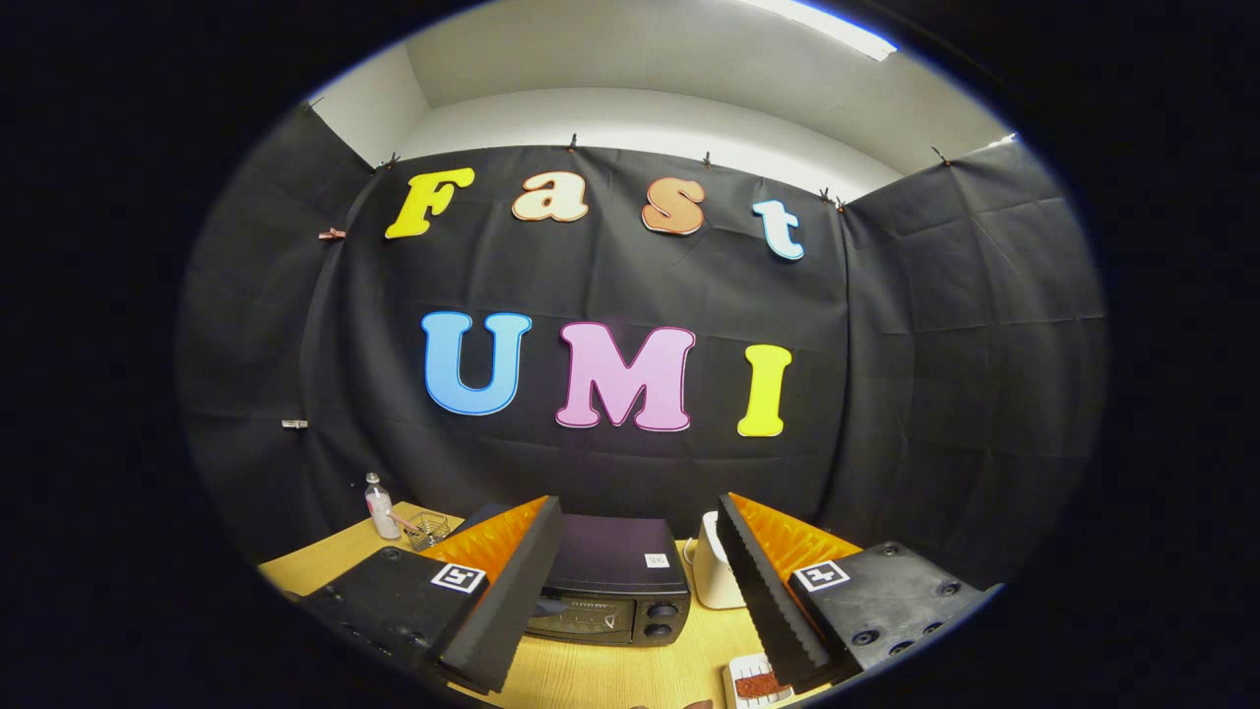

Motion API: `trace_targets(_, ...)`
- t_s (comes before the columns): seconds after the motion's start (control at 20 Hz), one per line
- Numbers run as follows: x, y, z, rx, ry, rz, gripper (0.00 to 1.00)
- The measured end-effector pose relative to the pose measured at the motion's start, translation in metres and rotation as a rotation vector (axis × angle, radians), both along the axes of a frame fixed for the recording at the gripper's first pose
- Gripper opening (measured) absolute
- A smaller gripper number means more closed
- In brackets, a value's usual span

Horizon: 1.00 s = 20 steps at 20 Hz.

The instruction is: Open the toaster oven, put the food inside, and close the toaster oven door.

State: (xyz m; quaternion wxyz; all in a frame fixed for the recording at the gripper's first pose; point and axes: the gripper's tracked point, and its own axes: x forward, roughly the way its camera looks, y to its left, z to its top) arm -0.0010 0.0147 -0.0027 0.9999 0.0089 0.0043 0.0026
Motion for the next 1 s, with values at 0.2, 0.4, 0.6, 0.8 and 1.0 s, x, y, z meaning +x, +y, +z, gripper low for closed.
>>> trace_targets(0.2, 0.008, 0.017, -0.003, 0.000, 0.005, 0.024, 0.97)
trace_targets(0.4, 0.023, 0.044, -0.016, -0.008, 0.020, 0.048, 0.97)
trace_targets(0.6, 0.044, 0.068, -0.048, 0.011, 0.074, 0.054, 0.97)
trace_targets(0.8, 0.063, 0.084, -0.089, 0.003, 0.146, 0.051, 0.97)
trace_targets(1.0, 0.080, 0.093, -0.131, -0.008, 0.223, 0.035, 0.97)
